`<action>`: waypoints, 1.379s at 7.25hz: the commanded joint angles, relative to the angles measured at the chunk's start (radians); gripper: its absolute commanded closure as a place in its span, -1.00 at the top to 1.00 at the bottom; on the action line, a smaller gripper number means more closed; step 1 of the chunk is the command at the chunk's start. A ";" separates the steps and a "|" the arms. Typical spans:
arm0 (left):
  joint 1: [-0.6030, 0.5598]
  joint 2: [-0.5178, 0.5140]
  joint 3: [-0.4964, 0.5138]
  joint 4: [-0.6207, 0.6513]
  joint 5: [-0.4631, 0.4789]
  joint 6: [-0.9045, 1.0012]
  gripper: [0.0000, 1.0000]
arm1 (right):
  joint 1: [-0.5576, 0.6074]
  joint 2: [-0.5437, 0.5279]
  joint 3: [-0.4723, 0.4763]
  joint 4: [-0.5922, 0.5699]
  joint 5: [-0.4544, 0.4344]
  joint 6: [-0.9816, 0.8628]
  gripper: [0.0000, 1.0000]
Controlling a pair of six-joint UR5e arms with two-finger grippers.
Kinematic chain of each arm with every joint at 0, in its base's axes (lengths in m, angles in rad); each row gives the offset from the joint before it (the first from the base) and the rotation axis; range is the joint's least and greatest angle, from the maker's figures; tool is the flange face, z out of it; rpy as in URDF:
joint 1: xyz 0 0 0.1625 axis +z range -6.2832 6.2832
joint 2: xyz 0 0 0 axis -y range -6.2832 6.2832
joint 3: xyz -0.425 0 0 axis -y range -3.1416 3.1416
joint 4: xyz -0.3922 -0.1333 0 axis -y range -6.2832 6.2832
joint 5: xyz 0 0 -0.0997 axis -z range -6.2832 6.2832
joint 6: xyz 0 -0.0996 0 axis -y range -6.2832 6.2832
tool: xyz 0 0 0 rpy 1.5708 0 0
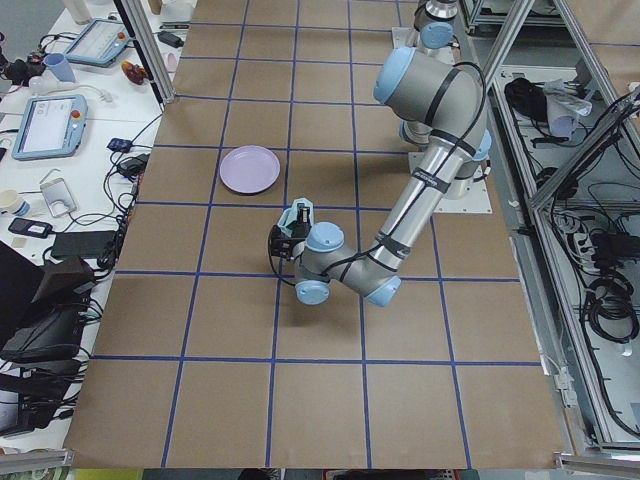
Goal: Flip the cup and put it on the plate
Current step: 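Lift the mug with the left gripper and carry it over the plate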
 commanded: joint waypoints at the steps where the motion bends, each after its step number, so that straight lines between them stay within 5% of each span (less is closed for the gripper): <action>1: -0.028 0.064 -0.002 0.017 -0.003 -0.061 -1.00 | 0.000 0.000 0.000 0.000 0.000 0.000 1.00; 10: -0.293 0.331 -0.024 0.347 0.195 -0.629 -1.00 | 0.000 -0.001 0.000 0.000 0.002 0.000 1.00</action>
